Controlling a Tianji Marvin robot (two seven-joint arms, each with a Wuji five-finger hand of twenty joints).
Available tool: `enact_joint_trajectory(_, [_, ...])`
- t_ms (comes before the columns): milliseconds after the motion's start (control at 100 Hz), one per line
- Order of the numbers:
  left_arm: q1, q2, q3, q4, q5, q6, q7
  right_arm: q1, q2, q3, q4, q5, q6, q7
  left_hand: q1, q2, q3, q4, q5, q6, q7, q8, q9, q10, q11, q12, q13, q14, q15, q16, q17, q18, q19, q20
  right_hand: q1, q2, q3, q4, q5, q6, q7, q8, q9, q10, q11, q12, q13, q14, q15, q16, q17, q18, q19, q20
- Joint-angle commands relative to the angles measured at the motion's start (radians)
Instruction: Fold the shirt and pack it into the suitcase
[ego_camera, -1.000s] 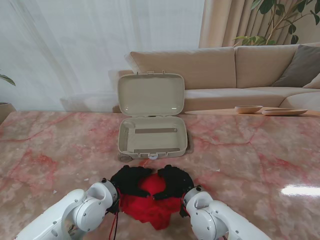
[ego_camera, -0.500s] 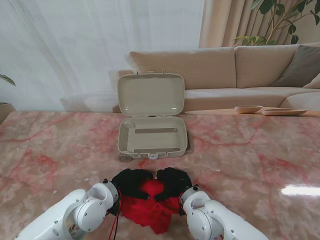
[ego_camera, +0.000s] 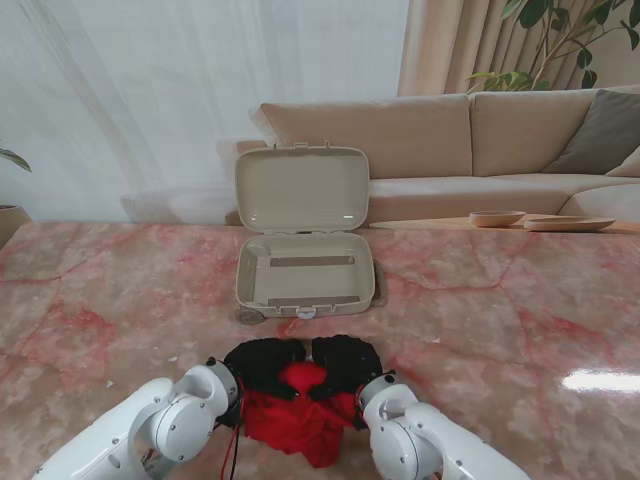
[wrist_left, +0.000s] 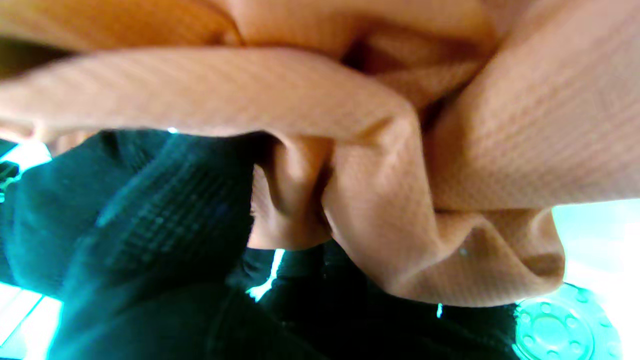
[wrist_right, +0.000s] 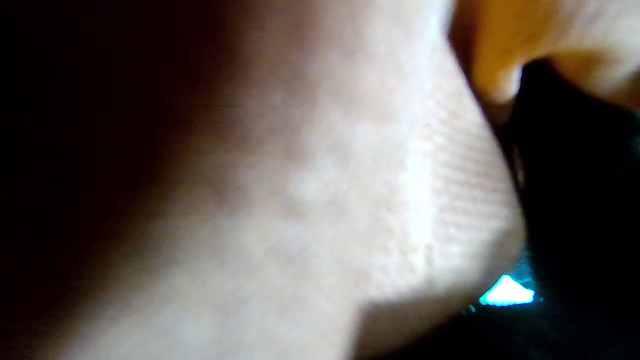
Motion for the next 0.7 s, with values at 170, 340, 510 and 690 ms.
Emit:
enact_joint_trajectory(170, [0.001, -0.009, 0.001, 0.034, -0.027, -0.016, 0.027, -0.012, 0.002, 0.008, 0.029, -0.011, -0.016, -0.005, 0.283, -0.027, -0.006, 0.027, 0.074, -0.152, 0.232, 0.137, 0.159, -0.090, 0.076, 0.098, 0.103, -0.013, 0.188, 0.044, 0.074, -0.023, 0.168, -0.019, 0.259, 0.063, 0.147, 0.105, 0.056, -0.072, 0.133, -0.007, 0.056, -0.030, 0.083, 0.040, 0.068, -0.059, 0.096, -0.002, 0.064, -0.064, 0.143, -0.025])
enact_joint_trajectory(340, [-0.009, -0.013, -0.003, 0.036, -0.071, -0.030, 0.023, -0.019, 0.001, 0.021, 0.022, -0.012, -0.037, -0.017, 0.296, -0.041, 0.059, 0.018, 0.125, -0.208, 0.341, 0.157, 0.173, -0.079, 0.104, 0.107, 0.116, -0.004, 0.224, 0.040, 0.091, -0.026, 0.193, -0.028, 0.273, 0.054, 0.190, 0.146, 0.061, -0.073, 0.164, 0.003, 0.072, -0.035, 0.101, 0.036, 0.067, -0.064, 0.117, 0.004, 0.080, -0.065, 0.151, -0.029])
enact_joint_trajectory(510, [-0.018, -0.014, -0.010, 0.029, -0.121, -0.042, -0.001, -0.027, -0.003, 0.037, 0.012, -0.016, -0.057, -0.045, 0.289, -0.064, 0.133, 0.011, 0.147, -0.227, 0.407, 0.189, 0.177, -0.064, 0.118, 0.127, 0.134, -0.004, 0.255, 0.045, 0.121, -0.035, 0.222, -0.033, 0.279, 0.030, 0.235, 0.174, 0.080, -0.075, 0.175, 0.011, 0.103, -0.044, 0.106, 0.028, 0.067, -0.072, 0.140, 0.014, 0.113, -0.061, 0.157, -0.034])
enact_joint_trajectory(690, [-0.025, -0.019, -0.027, 0.019, -0.159, -0.055, -0.002, -0.036, -0.004, 0.061, -0.018, -0.025, -0.074, -0.059, 0.265, -0.093, 0.247, 0.019, 0.158, -0.217, 0.420, 0.209, 0.181, -0.053, 0.150, 0.155, 0.159, -0.003, 0.293, 0.053, 0.159, -0.042, 0.250, -0.043, 0.292, 0.008, 0.260, 0.185, 0.090, -0.073, 0.179, 0.018, 0.116, -0.043, 0.106, 0.029, 0.067, -0.071, 0.147, 0.018, 0.126, -0.059, 0.157, -0.037])
